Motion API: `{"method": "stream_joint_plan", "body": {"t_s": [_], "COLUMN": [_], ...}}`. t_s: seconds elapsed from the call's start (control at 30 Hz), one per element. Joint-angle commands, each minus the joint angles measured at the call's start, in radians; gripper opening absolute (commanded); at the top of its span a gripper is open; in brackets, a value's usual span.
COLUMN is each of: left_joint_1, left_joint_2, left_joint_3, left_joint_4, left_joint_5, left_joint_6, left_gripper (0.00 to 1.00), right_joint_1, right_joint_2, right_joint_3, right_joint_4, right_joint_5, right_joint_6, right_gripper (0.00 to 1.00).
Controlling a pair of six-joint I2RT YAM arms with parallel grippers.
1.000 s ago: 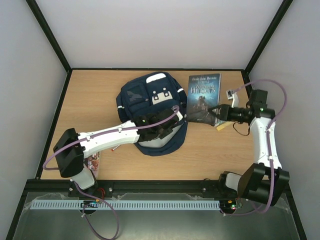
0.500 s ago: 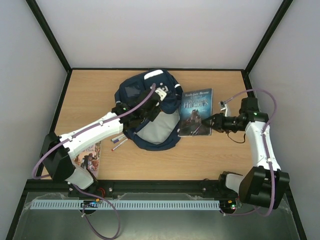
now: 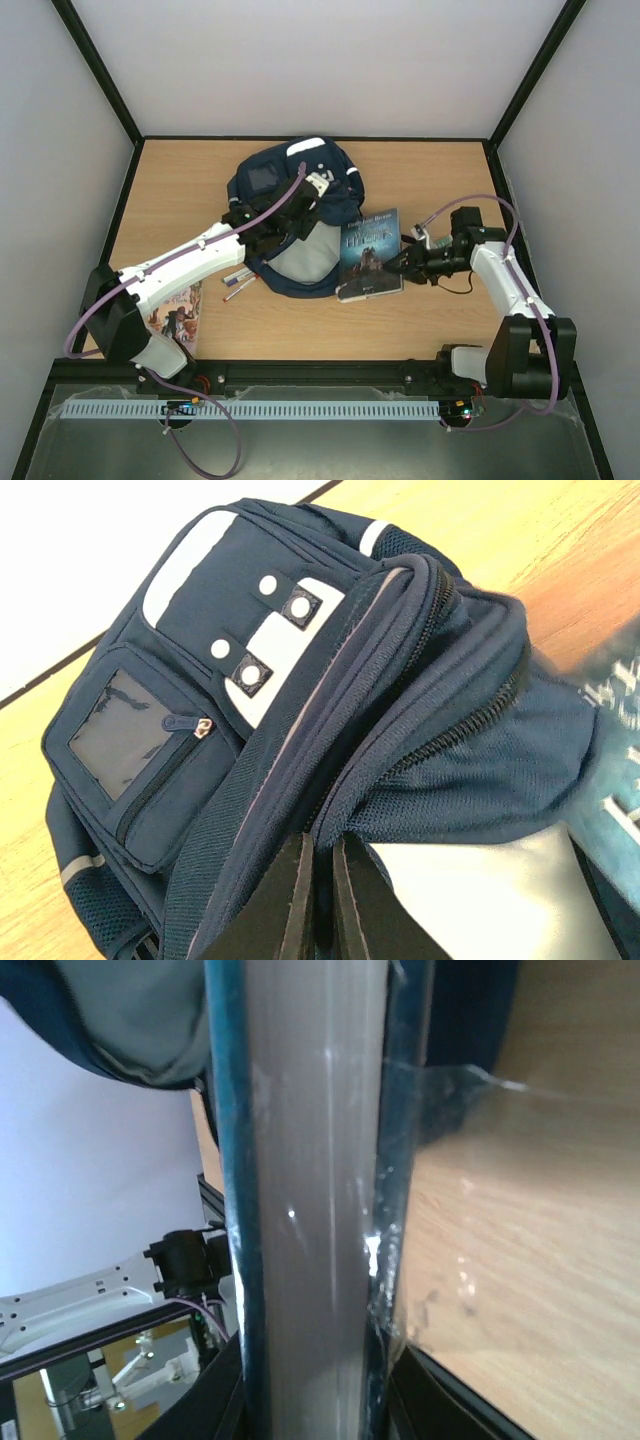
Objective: Pack the student bag
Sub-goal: Place the book in the student bag.
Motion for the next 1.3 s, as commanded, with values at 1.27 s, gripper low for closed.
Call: {"method": "stream_joint_plan", "body": {"t_s": [1.27], "left_joint_1": [-0.018], "left_joint_2": [-0.136], "left_joint_3": [0.097], "left_joint_4": [0.11], "left_joint_5": [0.12], "left_joint_6": [-0.028], "left_gripper": [0.02], "right_joint_1": [0.273], "right_joint_2": [0.321], "right_joint_3": [0.173], "right_joint_4": [0.11], "right_joint_5": [-0.33], "right_joint_6": [0.078], "right_gripper": [0.01]}}
